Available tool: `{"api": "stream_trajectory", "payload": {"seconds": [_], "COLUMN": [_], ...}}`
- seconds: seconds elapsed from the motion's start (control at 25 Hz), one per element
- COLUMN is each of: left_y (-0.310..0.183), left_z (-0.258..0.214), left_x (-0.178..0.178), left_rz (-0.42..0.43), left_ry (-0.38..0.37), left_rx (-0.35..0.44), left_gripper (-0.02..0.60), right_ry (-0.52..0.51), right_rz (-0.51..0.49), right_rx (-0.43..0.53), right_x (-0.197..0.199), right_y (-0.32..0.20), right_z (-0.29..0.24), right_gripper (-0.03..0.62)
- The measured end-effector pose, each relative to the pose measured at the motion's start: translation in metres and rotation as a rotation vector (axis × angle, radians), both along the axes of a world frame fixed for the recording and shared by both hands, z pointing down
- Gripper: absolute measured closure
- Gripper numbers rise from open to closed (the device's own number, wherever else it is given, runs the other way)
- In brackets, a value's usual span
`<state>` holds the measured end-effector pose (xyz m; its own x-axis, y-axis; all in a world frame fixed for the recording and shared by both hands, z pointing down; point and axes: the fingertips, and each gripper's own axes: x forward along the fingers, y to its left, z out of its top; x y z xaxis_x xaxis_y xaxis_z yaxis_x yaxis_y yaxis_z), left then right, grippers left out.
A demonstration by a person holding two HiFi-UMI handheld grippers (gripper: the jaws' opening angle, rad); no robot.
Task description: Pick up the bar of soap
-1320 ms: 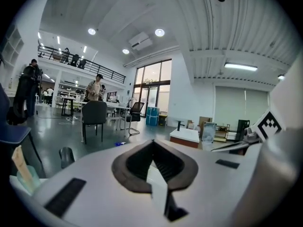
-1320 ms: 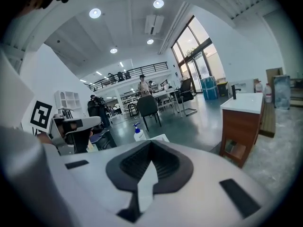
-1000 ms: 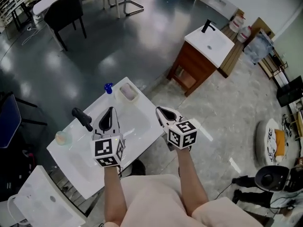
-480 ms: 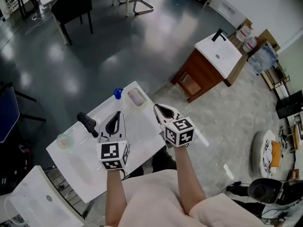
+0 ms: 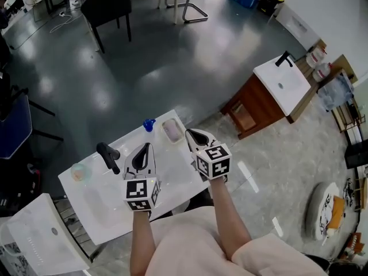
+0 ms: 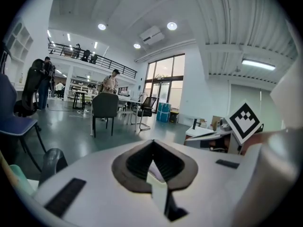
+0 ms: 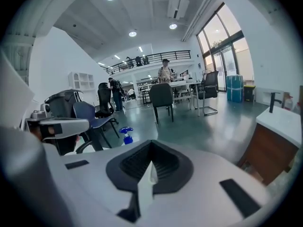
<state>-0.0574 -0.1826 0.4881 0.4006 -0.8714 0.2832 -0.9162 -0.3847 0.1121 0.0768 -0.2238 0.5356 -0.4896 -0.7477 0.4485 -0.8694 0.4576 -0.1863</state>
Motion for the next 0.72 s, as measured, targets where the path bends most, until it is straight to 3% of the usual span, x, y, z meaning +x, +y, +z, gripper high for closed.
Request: {"api": "stream_trajectory", "payload": {"seconds": [0.36, 0.52, 0.72], "left_y": [-0.026, -0.041, -0.046], "left_z": [0.01, -0.01, 0.006], "left_x": [0.001, 0.004, -0.006], "left_rz": [-0.096, -0.106, -0.142], "left_ry": [-0.015, -0.02, -0.035], "left_rx": [-0.029, 0.007, -0.032], "left_gripper": [0.575, 0.575, 0.575], "right_ry": [0.009, 0.002, 0.001], "right_rz": [-0.098, -0.107, -0.11], "right_rx": [-0.069, -0.109, -0.112], "right_x": [-0.016, -0.022, -0.034], "right_y": [-0.042, -0.054, -0.062], "right_z": [0.024, 0.036, 0.047], "right_gripper": [0.589, 0.589, 0.589]}}
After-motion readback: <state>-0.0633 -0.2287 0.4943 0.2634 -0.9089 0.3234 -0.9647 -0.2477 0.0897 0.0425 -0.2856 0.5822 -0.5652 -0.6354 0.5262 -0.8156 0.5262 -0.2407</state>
